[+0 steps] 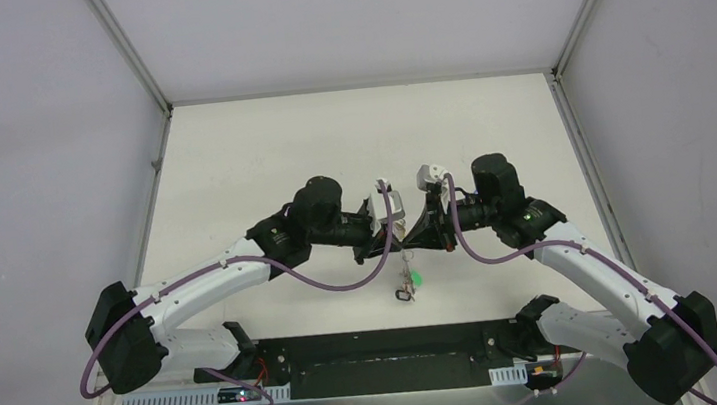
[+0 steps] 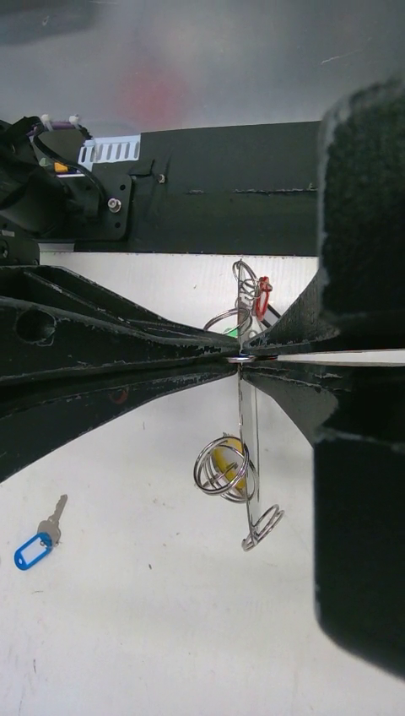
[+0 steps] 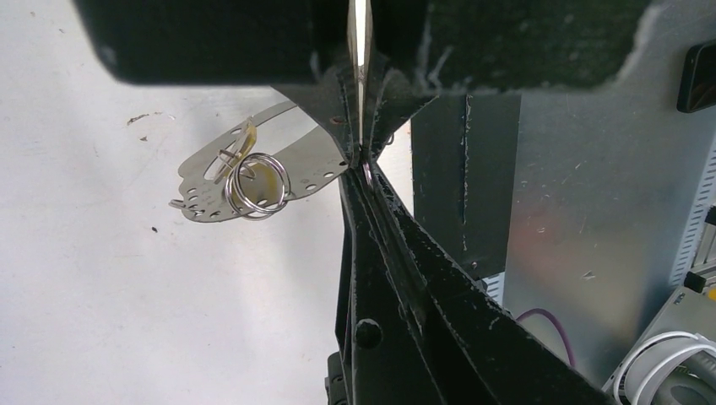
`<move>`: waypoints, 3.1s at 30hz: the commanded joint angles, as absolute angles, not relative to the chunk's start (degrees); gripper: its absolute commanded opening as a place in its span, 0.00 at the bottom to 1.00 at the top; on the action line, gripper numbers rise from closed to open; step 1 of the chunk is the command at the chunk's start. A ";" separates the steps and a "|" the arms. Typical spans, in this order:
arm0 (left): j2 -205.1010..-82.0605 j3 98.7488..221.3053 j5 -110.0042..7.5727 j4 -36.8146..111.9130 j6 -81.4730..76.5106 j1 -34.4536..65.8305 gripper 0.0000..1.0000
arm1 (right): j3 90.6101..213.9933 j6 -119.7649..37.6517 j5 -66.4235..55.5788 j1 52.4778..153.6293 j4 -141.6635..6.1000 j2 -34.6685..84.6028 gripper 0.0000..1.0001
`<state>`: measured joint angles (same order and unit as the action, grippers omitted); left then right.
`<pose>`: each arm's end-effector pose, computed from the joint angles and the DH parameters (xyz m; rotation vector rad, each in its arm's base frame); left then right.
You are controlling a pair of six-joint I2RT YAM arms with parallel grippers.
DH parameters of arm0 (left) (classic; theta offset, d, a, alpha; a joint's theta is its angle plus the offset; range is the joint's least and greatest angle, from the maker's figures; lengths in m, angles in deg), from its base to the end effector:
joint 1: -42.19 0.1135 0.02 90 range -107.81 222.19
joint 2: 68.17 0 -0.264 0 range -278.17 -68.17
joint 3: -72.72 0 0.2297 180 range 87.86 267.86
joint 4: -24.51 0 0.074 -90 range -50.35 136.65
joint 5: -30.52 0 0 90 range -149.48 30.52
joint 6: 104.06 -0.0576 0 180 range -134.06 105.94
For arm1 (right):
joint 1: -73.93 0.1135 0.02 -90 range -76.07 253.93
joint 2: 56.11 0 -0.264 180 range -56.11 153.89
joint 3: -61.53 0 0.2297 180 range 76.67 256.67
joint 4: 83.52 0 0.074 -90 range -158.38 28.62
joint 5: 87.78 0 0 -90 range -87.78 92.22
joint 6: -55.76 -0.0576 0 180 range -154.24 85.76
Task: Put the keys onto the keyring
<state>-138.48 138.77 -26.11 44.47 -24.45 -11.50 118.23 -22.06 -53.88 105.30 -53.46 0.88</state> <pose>0.1352 -0.2375 0.2949 1.4174 1.5195 -1.0550 0.1437 0.1436 0.2801 -1.2891 1.6056 1.2228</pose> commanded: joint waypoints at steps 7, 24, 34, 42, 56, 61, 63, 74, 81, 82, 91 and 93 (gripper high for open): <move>-135.40 137.90 -27.85 42.28 -27.18 -12.63 0.00 | 120.57 -25.31 -51.52 105.48 -55.67 -0.93 0.42; -123.52 122.91 -31.68 24.04 -52.26 -16.62 0.00 | 107.10 -34.72 -55.09 105.50 -79.23 -11.77 0.60; -124.11 117.49 -35.29 8.01 -52.03 -18.59 0.00 | 105.21 -35.80 -59.57 106.14 -85.27 -11.71 0.40; -125.20 121.21 -36.89 12.45 -36.55 -18.54 0.00 | 103.75 -34.57 -57.94 106.53 -86.57 -12.25 0.30; -126.08 121.44 -35.99 10.29 -30.50 -18.55 0.00 | 103.61 -30.60 -58.62 106.86 -86.36 -11.06 0.28; -126.48 121.86 -36.01 9.24 -29.69 -18.55 0.00 | 103.23 -30.06 -59.68 107.13 -86.97 -10.66 0.22; -126.54 122.11 -35.90 9.16 -29.18 -18.55 0.00 | 103.13 -29.96 -59.41 107.15 -86.97 -10.50 0.26; -125.88 122.53 -35.05 10.97 -28.63 -18.57 0.00 | 104.87 -26.49 -58.78 107.28 -83.64 -8.83 0.00; -124.16 123.01 -35.54 17.85 -29.37 -18.55 0.26 | 109.19 -23.30 -56.68 107.24 -72.38 -7.82 0.00; -123.49 123.09 -36.24 19.49 -29.62 -18.56 0.32 | 110.16 -21.89 -56.16 107.23 -69.53 -7.86 0.00; -122.15 127.73 -41.63 36.46 -32.59 -18.56 0.52 | 121.89 -13.00 -48.35 107.24 -39.99 -3.80 0.00; -123.79 128.82 -41.21 37.37 -32.43 -18.56 0.52 | 124.13 -11.86 -46.50 107.32 -34.61 -2.25 0.00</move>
<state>-121.98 125.20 -39.90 31.69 -31.36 -18.21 118.05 -16.83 -50.86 107.05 -48.39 -4.19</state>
